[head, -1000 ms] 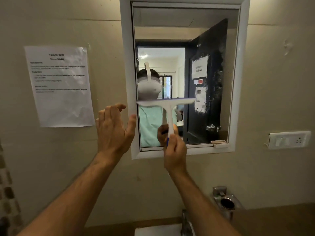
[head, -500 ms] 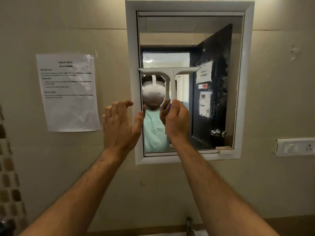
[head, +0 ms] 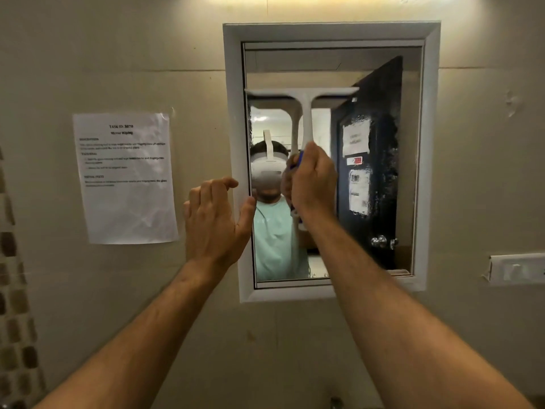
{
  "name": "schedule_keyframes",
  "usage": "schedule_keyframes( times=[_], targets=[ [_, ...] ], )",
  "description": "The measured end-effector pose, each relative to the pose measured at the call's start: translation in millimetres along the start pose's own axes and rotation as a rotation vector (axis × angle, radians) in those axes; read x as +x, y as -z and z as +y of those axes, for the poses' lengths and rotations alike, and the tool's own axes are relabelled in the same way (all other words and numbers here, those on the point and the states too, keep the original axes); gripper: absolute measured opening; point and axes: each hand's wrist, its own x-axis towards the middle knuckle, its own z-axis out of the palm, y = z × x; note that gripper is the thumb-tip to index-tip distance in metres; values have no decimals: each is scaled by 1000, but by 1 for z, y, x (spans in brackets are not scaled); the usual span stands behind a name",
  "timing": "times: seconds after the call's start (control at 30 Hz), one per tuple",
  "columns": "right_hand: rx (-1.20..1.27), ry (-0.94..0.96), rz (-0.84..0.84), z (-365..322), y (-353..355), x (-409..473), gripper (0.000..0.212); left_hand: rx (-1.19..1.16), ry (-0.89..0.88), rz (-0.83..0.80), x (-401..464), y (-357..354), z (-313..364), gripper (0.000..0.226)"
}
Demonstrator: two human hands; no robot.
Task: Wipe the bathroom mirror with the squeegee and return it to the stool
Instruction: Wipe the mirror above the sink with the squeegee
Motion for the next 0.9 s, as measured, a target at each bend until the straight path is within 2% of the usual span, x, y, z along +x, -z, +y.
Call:
schedule_keyframes(
  times=[0.13,0.37,0.47,0.7,0.8,0.9],
  targets=[
    [-52,5,3,4,-2,5,45,-3,-10,52,17,4,8,56],
    [-197,30,29,76,26,-73,39,31,-39,20,12,6,8,54],
    [-182,18,11,62,25,-61,40,40,-57,27,17,6,10,52],
    [-40,43,-2,-25,-5,30,42,51,-72,67,44,10,12,49],
    [0,34,-25,-30,-10,39,44,56,-74,74,47,10,14,45],
    [-32,5,-33,-6,-7,20,48,61,-70,78,45,11,12,44]
  ],
)
